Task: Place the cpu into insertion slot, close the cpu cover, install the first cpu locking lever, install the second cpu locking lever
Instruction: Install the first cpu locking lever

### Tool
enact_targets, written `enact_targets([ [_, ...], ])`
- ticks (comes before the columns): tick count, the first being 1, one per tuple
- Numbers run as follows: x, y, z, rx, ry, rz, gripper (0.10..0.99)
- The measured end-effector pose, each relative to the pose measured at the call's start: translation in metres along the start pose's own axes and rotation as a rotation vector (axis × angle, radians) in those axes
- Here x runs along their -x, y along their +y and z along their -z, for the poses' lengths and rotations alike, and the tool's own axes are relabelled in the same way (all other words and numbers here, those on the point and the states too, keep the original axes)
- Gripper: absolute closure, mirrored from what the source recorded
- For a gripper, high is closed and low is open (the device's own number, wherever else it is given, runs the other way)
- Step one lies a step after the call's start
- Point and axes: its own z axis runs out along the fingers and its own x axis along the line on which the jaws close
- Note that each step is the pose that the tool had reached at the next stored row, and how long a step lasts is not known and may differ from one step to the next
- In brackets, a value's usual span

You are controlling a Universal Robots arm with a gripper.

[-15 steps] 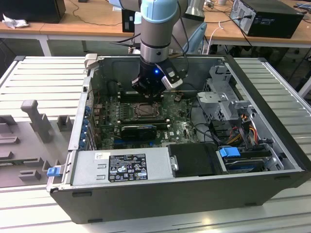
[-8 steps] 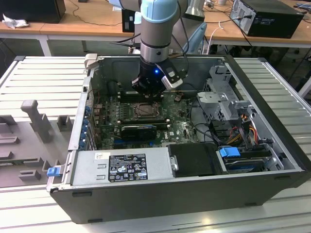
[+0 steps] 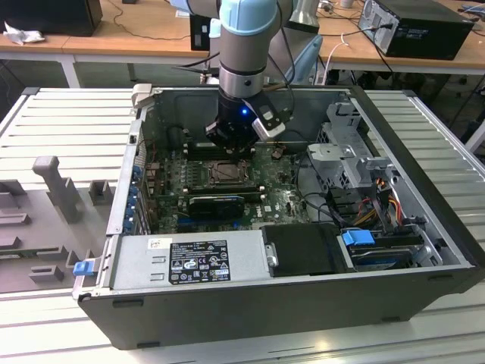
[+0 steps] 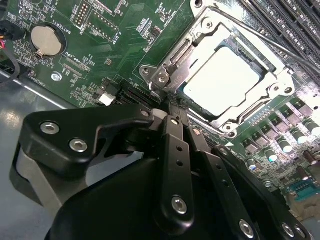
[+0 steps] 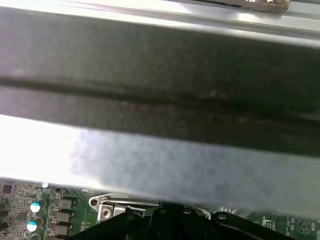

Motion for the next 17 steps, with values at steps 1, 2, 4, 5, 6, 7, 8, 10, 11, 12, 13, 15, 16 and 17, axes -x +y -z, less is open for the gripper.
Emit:
enact_targets([
  [1, 0.0001, 0.0, -0.0003, -0.002, 0.0003, 0.0, 0.98],
  [2, 0.0001, -0.0001, -0.0005, -0.003, 0.0005, 0.0, 0.98],
  [4, 0.0001, -0.0001, -0.0007, -0.003, 0.0005, 0.0, 0.98],
  [5, 0.0001, -0.0001, -0.0008, -0.003, 0.0005, 0.0, 0.98],
  [6, 0.0003, -0.0001, -0.0011, -0.003, 0.0005, 0.0, 0.98],
  [7, 0.0004, -0.0002, -0.0013, -0.002, 0.0003, 0.0, 0.98],
  [8, 0.0005, -0.0002, -0.0015, -0.001, 0.0002, 0.0, 0.98],
  [10, 0.0007, -0.0003, -0.0018, 0.002, -0.0003, 0.0, 0.98],
  [11, 0.0008, -0.0003, -0.0018, 0.005, -0.0008, 0.0, 0.98],
  [12, 0.0009, -0.0002, -0.0021, 0.014, -0.0023, 0.0, 0.98],
  [13, 0.0008, -0.0002, -0.0021, 0.02, -0.0027, 0.0, 0.98],
  [15, 0.0008, -0.0002, -0.002, 0.029, -0.0037, 0.0, 0.98],
  [16, 0.0007, -0.0002, -0.0018, 0.03, -0.0038, 0.0, 0.98],
  [17, 0.0007, -0.0001, -0.0012, 0.03, -0.0039, 0.0, 0.98],
])
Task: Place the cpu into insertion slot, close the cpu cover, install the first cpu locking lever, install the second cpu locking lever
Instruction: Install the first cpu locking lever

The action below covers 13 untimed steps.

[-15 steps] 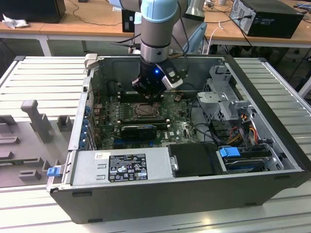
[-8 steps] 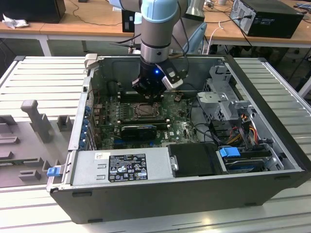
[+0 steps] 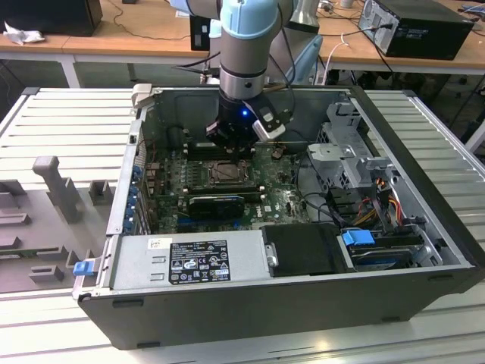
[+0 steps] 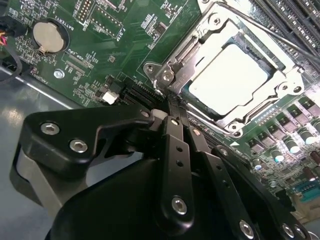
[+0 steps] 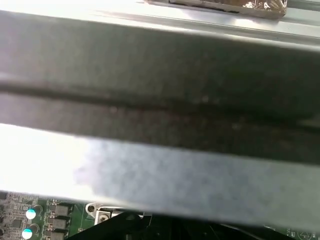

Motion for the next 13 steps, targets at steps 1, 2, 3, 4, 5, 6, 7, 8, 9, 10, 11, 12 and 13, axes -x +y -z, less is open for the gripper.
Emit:
enact_targets([
  [1, 0.0001, 0.0002, 0.0013, 0.0, -0.0001, 0.0, 0.98],
  [2, 0.0001, 0.0006, 0.0055, 0.0, 0.0002, 0.0, 0.98],
  [3, 0.0001, 0.0009, 0.0083, 0.0, 0.0002, 0.0, 0.98],
  [4, 0.0002, 0.0011, 0.0108, 0.0, 0.0002, 0.0, 0.98],
  [5, 0.0002, 0.0013, 0.0117, 0.0, 0.0001, 0.0, 0.98],
  [6, 0.0002, 0.0012, 0.0117, 0.0, 0.0, 0.0, 0.98],
  [7, 0.0002, 0.0008, 0.0118, 0.0, 0.0002, 0.0, 0.98],
  [8, 0.0001, 0.0001, 0.012, 0.0, 0.0002, 0.0, 0.98],
  [9, -0.0001, -0.0008, 0.012, 0.0, 0.0002, 0.0, 0.98],
  [10, -0.0002, -0.0015, 0.0121, 0.0, 0.0001, 0.0, 0.98],
  [11, -0.0003, -0.0024, 0.0122, 0.0, 0.0002, 0.0, 0.98],
  [12, -0.0004, -0.003, 0.0123, 0.0, 0.0002, 0.0, 0.98],
  [13, -0.0004, -0.0034, 0.0123, 0.0, 0.0002, 0.0, 0.98],
])
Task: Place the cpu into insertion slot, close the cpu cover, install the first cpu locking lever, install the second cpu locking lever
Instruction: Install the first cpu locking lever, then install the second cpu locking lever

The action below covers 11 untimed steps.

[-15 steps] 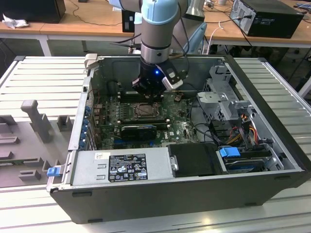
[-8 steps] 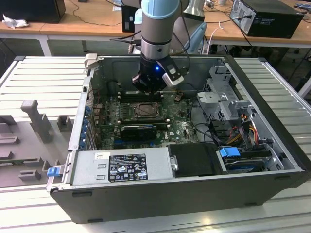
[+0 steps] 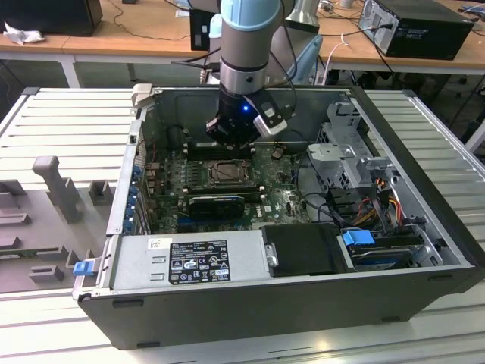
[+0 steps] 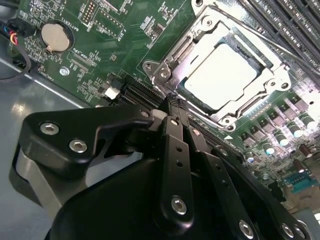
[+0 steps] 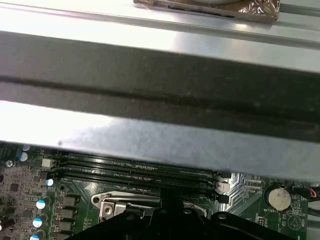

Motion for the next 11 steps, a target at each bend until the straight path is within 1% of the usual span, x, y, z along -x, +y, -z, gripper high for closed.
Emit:
enact_targets([
  [9, -0.0004, -0.0034, 0.0004, 0.0, 0.0, 0.0, 0.98],
  [11, -0.0007, -0.0055, 0.0006, 0.0, 0.0, 0.0, 0.98],
])
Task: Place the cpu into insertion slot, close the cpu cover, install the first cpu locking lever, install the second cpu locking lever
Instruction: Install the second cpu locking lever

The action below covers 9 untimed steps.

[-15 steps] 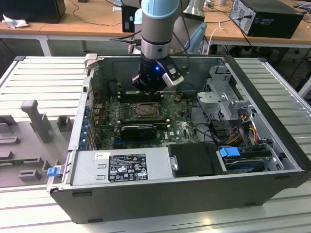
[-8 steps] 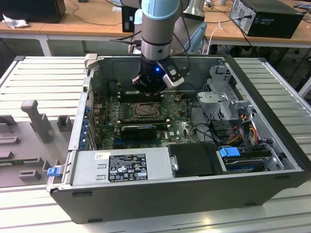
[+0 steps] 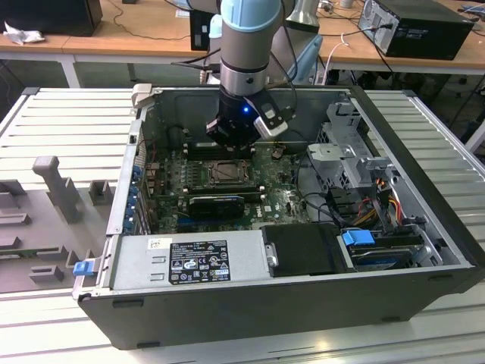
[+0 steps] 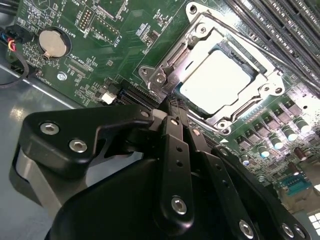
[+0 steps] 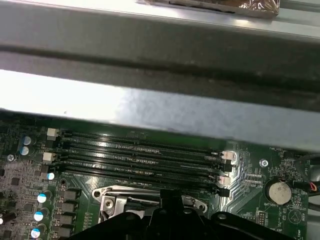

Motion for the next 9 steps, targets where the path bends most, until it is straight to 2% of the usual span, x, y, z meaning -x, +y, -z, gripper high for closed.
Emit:
enact_targets([
  [1, -0.0003, -0.0026, 0.0003, 0.0, 0.0, 0.0, 0.98],
  [5, -0.0006, -0.0043, 0.0011, 0.0, 0.0002, 0.0, 0.98],
  [9, -0.0005, -0.0038, 0.0077, 0.0, -0.0001, 0.0, 0.98],
])
